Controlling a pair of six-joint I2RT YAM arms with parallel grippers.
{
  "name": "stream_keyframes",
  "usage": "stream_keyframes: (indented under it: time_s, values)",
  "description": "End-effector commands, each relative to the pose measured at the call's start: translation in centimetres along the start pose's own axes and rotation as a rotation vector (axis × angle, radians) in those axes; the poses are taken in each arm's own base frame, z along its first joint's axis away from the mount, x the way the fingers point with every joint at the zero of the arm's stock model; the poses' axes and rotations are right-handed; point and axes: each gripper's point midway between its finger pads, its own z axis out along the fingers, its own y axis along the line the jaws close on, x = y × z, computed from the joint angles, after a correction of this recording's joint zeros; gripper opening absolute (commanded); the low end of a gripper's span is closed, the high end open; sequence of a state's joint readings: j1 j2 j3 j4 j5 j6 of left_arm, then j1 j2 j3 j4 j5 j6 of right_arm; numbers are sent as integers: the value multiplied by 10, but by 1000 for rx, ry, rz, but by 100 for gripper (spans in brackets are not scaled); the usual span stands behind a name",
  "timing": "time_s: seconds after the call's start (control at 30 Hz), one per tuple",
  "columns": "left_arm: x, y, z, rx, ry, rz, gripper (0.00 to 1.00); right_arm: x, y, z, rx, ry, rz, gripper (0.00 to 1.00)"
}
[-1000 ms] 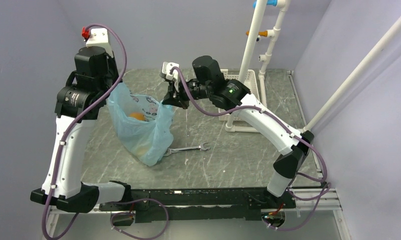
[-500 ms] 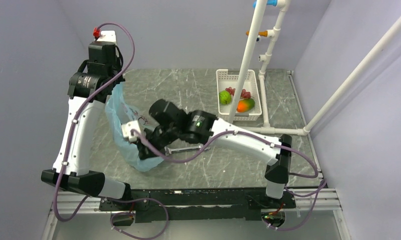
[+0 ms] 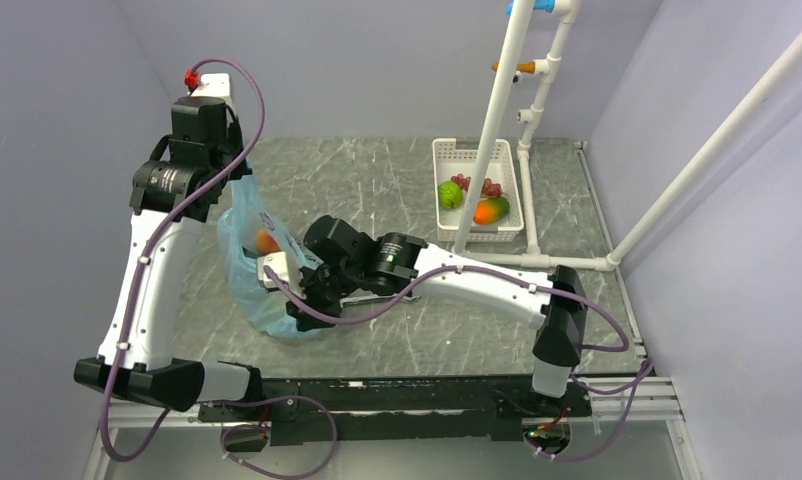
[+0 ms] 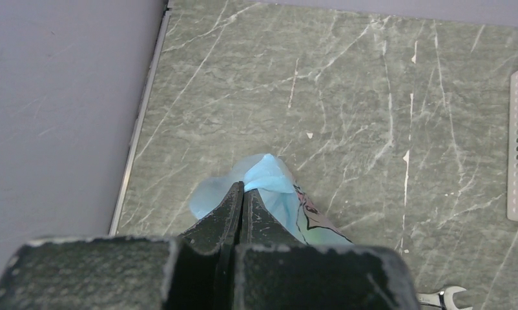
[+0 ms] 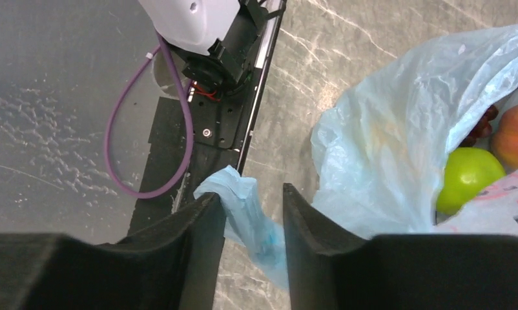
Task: Take the fake fruits out of the plastic bag
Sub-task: Adjust the plastic bag at the center of the board.
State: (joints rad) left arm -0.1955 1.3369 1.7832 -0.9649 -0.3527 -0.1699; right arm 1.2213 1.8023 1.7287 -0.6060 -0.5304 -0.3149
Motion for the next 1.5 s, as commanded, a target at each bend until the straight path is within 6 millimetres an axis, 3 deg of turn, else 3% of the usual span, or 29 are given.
stream_keyframes:
  time_s: [0.0,0.33,0.43,0.6,0.77,0.83,0.93,1.17,1.37,1.47]
  values:
    - [-14,-4,-14,55,-79,-42,0,-42,0,-33,60,-150,-56,44]
    - [-9,-15,-22,139,-92,-23,0,-58,-13,-86,152,-350,24,75]
    - [-7,-17,-24,160,-93,-10,0,-55,-32,-109,216,-427,109,81]
    - [-1,-21,-27,193,-93,-2,0,-53,-83,-158,423,-578,365,96]
    - [0,-30,-38,260,-86,-2,0,-42,-116,-167,607,-568,570,97]
    - [-3,-34,-44,291,-96,-9,0,-39,-125,-160,615,-584,648,97]
    - [-11,-38,-51,320,-119,-29,0,-45,-121,-128,530,-566,646,98]
    - [-17,-15,-51,195,-124,-57,0,-81,-67,-81,352,-512,356,99]
    - [-13,-7,-49,141,-116,-73,0,-66,-39,-49,322,-361,162,99]
    - [-14,-4,-48,123,-123,-89,0,-50,-33,-27,347,-233,90,92]
